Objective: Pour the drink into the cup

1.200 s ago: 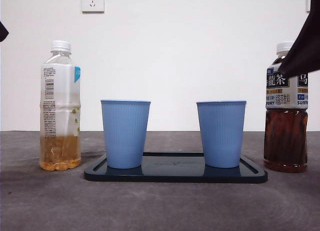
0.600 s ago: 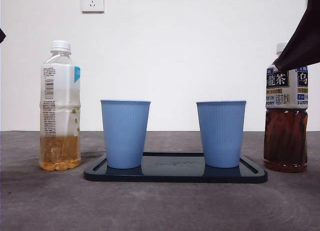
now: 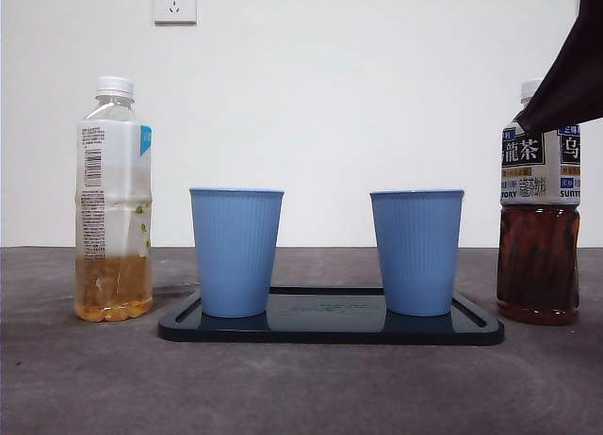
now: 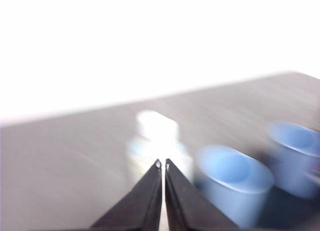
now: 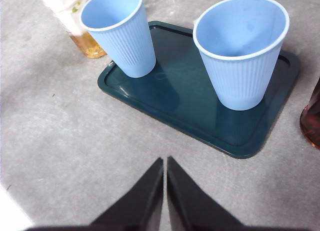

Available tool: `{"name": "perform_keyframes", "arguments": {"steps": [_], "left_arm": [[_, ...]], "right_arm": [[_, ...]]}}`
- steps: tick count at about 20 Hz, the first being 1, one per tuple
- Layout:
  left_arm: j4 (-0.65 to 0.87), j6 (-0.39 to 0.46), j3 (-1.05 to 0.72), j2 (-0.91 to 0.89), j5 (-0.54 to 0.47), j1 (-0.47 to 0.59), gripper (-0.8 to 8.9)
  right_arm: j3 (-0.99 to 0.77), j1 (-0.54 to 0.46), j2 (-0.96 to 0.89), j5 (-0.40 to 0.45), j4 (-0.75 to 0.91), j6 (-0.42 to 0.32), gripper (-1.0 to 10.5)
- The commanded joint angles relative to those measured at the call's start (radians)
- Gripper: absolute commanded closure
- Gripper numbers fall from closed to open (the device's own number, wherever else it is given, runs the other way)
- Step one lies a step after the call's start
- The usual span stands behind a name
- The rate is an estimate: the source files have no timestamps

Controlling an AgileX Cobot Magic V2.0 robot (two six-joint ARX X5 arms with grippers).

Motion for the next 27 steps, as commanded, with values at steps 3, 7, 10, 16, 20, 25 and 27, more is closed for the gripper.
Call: {"name": "perform_keyframes", "arguments": {"steps": [3, 7, 10, 16, 20, 25, 27], "left_arm": [[0.222, 0.068, -0.211, -0.135, -0.103, 0.076, 8.06], [0.220, 0.070, -0.377, -0.245, -0.127, 0.106, 8.06], [0.217, 0.069, -0.460, -0.296, -0.147, 0.119, 8.06], [0.183, 0.072, -0.522, -0.322, -0.204, 0.139, 8.06], [0.095, 0.076, -0.522, -0.322, -0.221, 0.149, 8.06], [0.087, 0.071, -0.522, -0.322, -0.221, 0.151, 8.06], [0.087, 0.071, -0.522, -0.322, -0.221, 0.151, 8.06]], "right_arm": [[0.015, 0.006, 0.005, 0.001, 0.010, 0.008, 9.4], [0.015, 0.006, 0.005, 0.001, 0.010, 0.008, 9.4], [0.015, 0.006, 0.005, 0.001, 0.010, 0.008, 9.4], [0.015, 0.006, 0.005, 0.001, 0.010, 0.008, 9.4], [0.015, 0.006, 0.005, 0.001, 0.010, 0.008, 9.4], [0.015, 0.006, 0.005, 0.001, 0.010, 0.008, 9.4], [0.015, 0.006, 0.005, 0.001, 0.010, 0.008, 9.4]]}}
